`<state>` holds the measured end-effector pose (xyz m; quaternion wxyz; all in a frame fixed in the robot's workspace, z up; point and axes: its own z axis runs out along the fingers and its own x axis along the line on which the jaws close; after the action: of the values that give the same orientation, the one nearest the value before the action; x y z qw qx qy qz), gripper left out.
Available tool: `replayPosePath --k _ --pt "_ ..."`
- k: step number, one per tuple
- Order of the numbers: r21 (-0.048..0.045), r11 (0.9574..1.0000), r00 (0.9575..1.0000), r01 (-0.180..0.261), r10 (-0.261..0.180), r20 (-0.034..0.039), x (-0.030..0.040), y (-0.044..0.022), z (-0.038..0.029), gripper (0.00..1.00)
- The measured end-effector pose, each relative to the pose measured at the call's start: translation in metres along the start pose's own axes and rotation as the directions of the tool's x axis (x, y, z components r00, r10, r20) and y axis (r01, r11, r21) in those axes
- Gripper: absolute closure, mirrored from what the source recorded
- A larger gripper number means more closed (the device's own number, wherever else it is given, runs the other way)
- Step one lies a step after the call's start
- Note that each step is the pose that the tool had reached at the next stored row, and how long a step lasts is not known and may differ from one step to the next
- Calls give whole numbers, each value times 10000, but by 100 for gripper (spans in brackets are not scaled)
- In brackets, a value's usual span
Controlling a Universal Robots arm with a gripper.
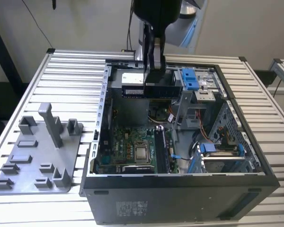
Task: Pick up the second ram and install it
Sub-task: 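Pick up the second ram and move it above second insertion slot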
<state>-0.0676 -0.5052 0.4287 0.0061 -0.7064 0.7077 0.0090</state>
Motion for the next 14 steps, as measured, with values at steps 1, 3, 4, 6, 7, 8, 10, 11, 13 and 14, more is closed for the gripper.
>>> replayPosePath --k 1,3,4,6,7,8,10,11,13,14 --pt "0 10000 10000 0 0 0 0 -31 0 86" --pt "0 10000 10000 0 0 -1 0 -98 -1 86" --pt "0 10000 10000 -1 1 -1 0 -130 -1 86" --pt "0 10000 10000 0 0 -1 0 -190 -1 86" --pt "0 10000 10000 0 0 -1 0 -220 -1 86" --pt "0 10000 10000 0 0 -1 0 -250 -1 86" --pt "0 10000 10000 0 0 -1 0 -311 -2 86" --pt "0 10000 10000 0 0 -1 0 -340 -2 86" --pt "0 10000 10000 0 0 -1 -1 -399 -2 86" --pt "0 10000 10000 0 0 -1 0 -427 -2 86"
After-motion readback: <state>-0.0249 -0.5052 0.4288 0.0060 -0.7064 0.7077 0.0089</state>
